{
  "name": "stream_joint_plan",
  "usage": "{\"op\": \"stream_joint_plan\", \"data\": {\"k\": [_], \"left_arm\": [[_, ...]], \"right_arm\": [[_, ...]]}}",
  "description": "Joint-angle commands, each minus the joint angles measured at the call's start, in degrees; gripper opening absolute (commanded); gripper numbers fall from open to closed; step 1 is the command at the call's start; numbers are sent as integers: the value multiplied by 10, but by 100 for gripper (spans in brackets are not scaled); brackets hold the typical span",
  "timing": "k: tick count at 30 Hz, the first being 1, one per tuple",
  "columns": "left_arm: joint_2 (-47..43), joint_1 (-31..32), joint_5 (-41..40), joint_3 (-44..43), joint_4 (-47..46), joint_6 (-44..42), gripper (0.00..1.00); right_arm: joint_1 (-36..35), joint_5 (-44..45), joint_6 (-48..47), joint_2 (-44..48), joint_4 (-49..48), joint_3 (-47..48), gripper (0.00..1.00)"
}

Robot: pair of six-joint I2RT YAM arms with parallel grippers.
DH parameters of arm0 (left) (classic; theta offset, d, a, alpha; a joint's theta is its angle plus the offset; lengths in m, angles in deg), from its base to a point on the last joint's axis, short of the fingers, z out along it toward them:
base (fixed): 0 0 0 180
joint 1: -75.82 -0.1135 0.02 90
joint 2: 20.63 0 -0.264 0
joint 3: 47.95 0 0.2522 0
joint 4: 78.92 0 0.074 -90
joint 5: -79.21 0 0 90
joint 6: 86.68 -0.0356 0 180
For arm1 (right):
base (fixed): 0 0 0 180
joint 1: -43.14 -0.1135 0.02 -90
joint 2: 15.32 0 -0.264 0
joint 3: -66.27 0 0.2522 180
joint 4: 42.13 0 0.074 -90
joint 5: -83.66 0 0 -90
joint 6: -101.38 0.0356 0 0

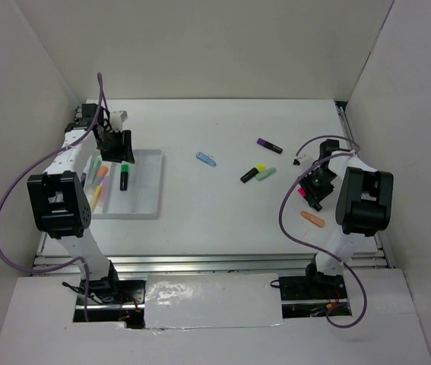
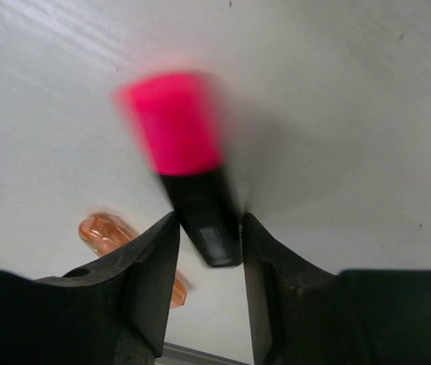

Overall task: Sort the stationery into containers
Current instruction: Grab a piece of stationery with the right arm

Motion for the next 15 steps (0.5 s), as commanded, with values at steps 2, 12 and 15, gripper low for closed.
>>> {"op": "stream_joint_plan", "data": {"k": [2, 12, 15], "left_arm": [[-69, -18, 120, -2, -26, 69, 63], [-114, -39, 250, 11, -64, 134, 73], [-127, -39, 254, 18, -69, 132, 73]], "right_arm": [[-21, -12, -10, -29, 20, 35, 41], [-63, -18, -7, -77, 75, 76, 46], [-66, -20, 6, -102, 93, 96, 51]]}}
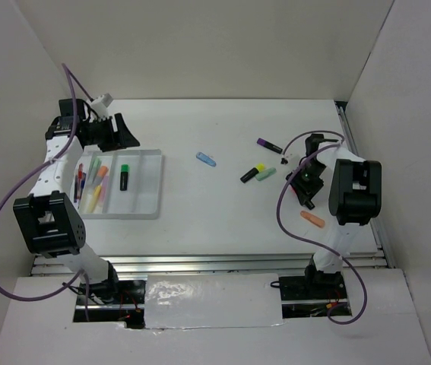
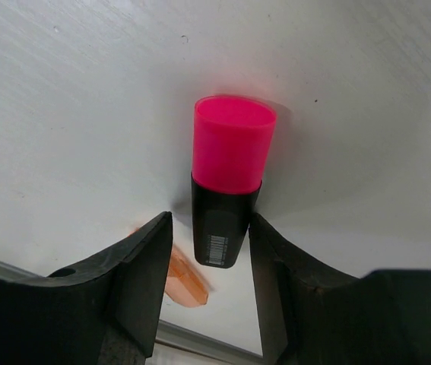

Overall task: Sort the stationery into containers
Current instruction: Grab a piece of stationery with the right arm, then pass the stationery from the right arm to the left

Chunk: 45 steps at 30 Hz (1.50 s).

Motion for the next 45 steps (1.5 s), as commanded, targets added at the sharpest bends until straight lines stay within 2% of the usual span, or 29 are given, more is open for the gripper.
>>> {"op": "stream_joint_plan", "data": {"k": [1, 3, 5, 6, 7, 8, 11, 15, 16, 18, 19, 20, 22, 28, 32, 39, 42, 45], "left_arm": [[-33, 1, 37, 5, -22, 18, 73], [-43, 3, 36, 15, -34, 22, 74], [-58, 4, 39, 30, -50, 29, 74], [-65, 6, 39, 36, -57, 34, 74], [-80, 10, 39, 55, -78, 42, 74], [-89, 14, 41, 66, -94, 48, 74], [-141, 34, 34, 125, -183, 83, 75], [-192, 84, 19, 172, -266, 162, 77], [-196, 105, 8, 173, -279, 176, 77], [-195, 161, -11, 172, -285, 186, 76], [-194, 204, -20, 174, -290, 193, 75], [-190, 221, -23, 187, -317, 214, 75], [-180, 258, -25, 192, -333, 230, 75], [-124, 286, -23, 164, -359, 270, 74], [-98, 325, -35, 130, -355, 253, 74], [-64, 335, -13, 137, -391, 287, 72], [-57, 336, -8, 137, -394, 290, 69], [-53, 335, -7, 142, -393, 291, 61]], "right_arm": [[-7, -25, 11, -39, 21, 21, 53], [-8, -25, 14, -38, 17, 16, 52], [-9, -25, 13, -35, 8, 13, 45], [-9, -27, 14, -28, 8, 12, 35], [-9, -36, 14, -25, 8, 14, 30], [-10, -44, 19, -19, 17, 19, 18], [-17, -95, 49, 16, 36, 66, 0], [-46, -193, 114, 88, 47, 131, 0], [-74, -238, 131, 116, 45, 157, 0], [-98, -277, 199, 139, 31, 175, 0], [-113, -309, 230, 164, -7, 169, 0], [-146, -318, 288, 174, -33, 161, 0], [-180, -324, 340, 198, -103, 142, 0], [-280, -307, 470, 202, -206, 110, 0], [-329, -266, 469, 185, -199, 129, 0], [-362, -251, 464, 164, -190, 154, 0], [-363, -249, 467, 165, -194, 155, 0], [-364, -253, 467, 164, -194, 163, 0]]}}
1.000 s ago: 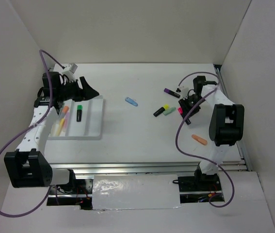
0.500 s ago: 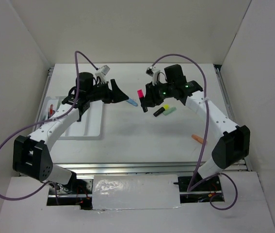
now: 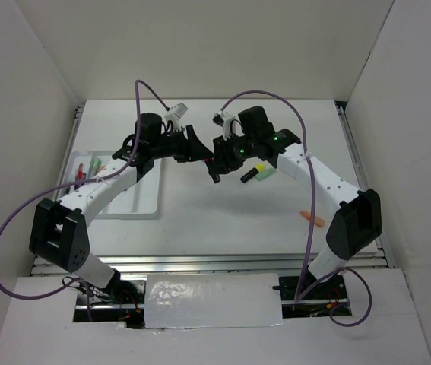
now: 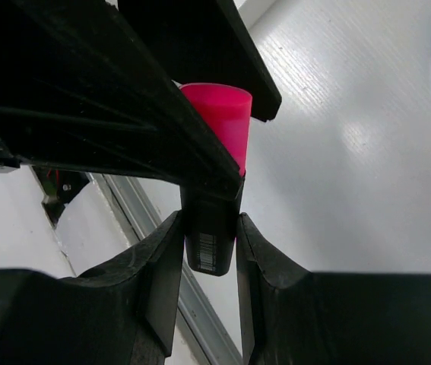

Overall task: Sort the stationery into containers
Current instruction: Pass the stationery from the right arm to the left

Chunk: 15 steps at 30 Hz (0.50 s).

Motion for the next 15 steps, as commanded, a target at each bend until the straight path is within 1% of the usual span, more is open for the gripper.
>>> {"op": "stream_joint_plan", "data": {"k": [1, 2, 3, 5, 6, 7, 8, 9, 10, 11, 12, 13, 15], "left_arm": [[5, 0, 18, -8, -34, 12, 54], [4, 0, 23, -5, -39, 14, 50], [3, 0, 25, -3, -41, 16, 41], [0, 0, 31, 4, -40, 16, 32], [-5, -1, 31, 4, -36, 9, 20], [-7, -3, 26, -1, -24, -2, 13], [-13, -5, 8, -6, 10, -16, 3], [-21, -11, -1, -13, 32, -44, 0], [-27, -29, -9, -16, 47, -56, 0], [-33, -41, -20, -16, 76, -64, 0], [-42, -58, -22, -13, 88, -76, 0], [-45, -97, -20, -12, 102, -84, 0], [-39, -141, -45, -36, 186, -153, 0]], "right_arm": [[-2, -1, 6, 0, -24, 36, 0], [-3, -4, 5, -1, -23, 38, 0], [-3, -7, 3, -2, -21, 44, 0], [-4, -11, 1, -8, -18, 51, 0], [-3, -10, -1, -9, -12, 59, 2], [-3, -10, -2, -13, -7, 62, 7], [1, -10, -4, -13, -2, 64, 19], [5, -11, -3, -10, -3, 61, 29], [10, -14, -1, -4, -4, 58, 40], [25, -19, 1, -2, -10, 44, 59], [36, -22, 5, 3, -12, 36, 65], [45, -25, 6, 10, -17, 29, 68], [70, -8, -5, 12, -18, 15, 69]]}}
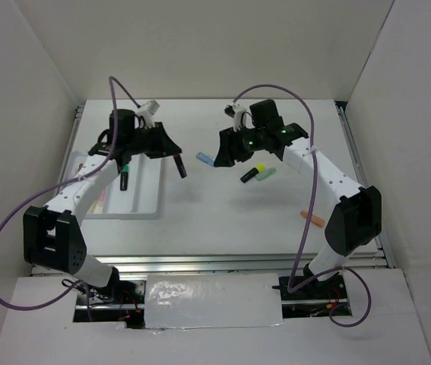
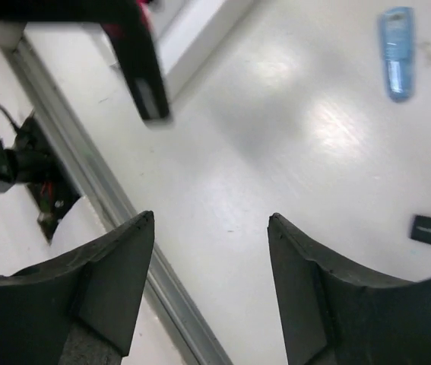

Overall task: Sort the stationery into containers
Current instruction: Pass the stationery from the right arm to the left, then place the stationery into the container

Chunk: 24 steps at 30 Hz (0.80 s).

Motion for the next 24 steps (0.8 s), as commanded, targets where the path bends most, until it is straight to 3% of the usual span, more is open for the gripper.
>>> {"op": "stream_joint_plan", "data": {"k": [1, 3, 9, 16, 24], "left_arm": [[-12, -79, -54, -46, 143, -128, 0], [10, -111, -114, -89, 255, -222, 0], [43, -184, -242, -103, 358, -355, 0], [104, -217, -258, -129, 389, -408, 10], [153, -224, -282, -146, 391, -415, 12]], "right_arm": [[44, 16, -13, 27, -17, -6, 69], [63, 64, -52, 17, -6, 1, 68], [114, 215, -147, -56, 50, 70, 66], [181, 237, -243, -204, 114, 197, 69], [241, 205, -308, -355, 200, 364, 71]]}}
